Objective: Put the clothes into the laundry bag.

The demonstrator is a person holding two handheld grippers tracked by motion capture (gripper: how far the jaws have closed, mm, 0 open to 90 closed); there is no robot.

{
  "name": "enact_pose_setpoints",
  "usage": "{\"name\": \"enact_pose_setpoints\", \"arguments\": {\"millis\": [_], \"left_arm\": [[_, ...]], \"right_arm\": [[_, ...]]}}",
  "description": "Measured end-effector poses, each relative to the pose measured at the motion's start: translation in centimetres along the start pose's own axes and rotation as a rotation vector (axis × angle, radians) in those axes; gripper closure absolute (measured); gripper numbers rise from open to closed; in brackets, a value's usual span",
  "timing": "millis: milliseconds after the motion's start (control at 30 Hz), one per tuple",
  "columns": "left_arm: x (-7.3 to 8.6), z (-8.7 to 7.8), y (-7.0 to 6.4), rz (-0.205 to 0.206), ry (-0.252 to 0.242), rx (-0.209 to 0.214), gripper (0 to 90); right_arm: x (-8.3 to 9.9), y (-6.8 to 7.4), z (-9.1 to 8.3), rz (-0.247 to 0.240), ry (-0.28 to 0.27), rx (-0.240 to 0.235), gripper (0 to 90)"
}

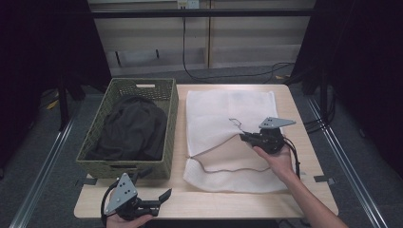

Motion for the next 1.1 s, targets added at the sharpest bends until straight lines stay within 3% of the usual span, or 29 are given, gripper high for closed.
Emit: {"name": "enact_pose_setpoints", "arguments": {"millis": [267, 333, 467, 600, 833, 867, 900, 1000, 1100], "left_arm": [[-0.1, 0.1, -0.1, -0.006, -0.005, 0.000, 10.5], [0.0, 0.0, 0.1, 0.013, 0.010, -0.003, 10.5], [-0.1, 0.1, 0.1, 0.010, 0.005, 0.000, 10.5], [-0.2, 0.0, 0.3, 0.010, 0.011, -0.006, 10.8], [-1.3, -0.6, 0.8, 0.006, 0.015, -0.015, 15.0], [-2.0, -0.8, 1.5, 0.019, 0.010, -0.051, 15.2], [-2.4, -0.9, 1.8, 0.017, 0.018, -0.060, 15.1], [-3.1, -1.1, 2.6, 0.012, 0.021, -0.061, 15.1], [-4.4, -1.6, 4.6, -0.016, 0.037, -0.083, 14.7]], "right_arm": [[-3.0, -1.1, -0.8, 0.026, -0.093, 0.010, 87.1], [-3.7, -1.4, -1.1, 0.019, -0.102, 0.024, 87.1], [-5.6, -2.6, -1.8, 0.038, -0.155, 0.048, 87.2], [-6.2, -3.1, -2.0, 0.061, -0.197, 0.050, 87.3], [-5.3, -2.9, -1.4, 0.065, -0.151, 0.047, 87.4], [-5.2, -2.9, -1.3, 0.062, -0.142, 0.050, 87.4], [-5.1, -2.9, -1.2, 0.055, -0.138, 0.052, 87.5], [-5.0, -2.7, -1.1, 0.059, -0.132, 0.048, 87.6], [-5.0, -2.6, -1.0, 0.057, -0.129, 0.043, 87.6]]}}
Point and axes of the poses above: each handheld gripper's, and its own axes: z roughly forward along the jaws, x roughly out of its underside, y roughly to its left, the point moved 9 cm from there along z, roughly forward along the jaws, and after that the axes turned 11 degrees about -z, right-handed, at the moved point
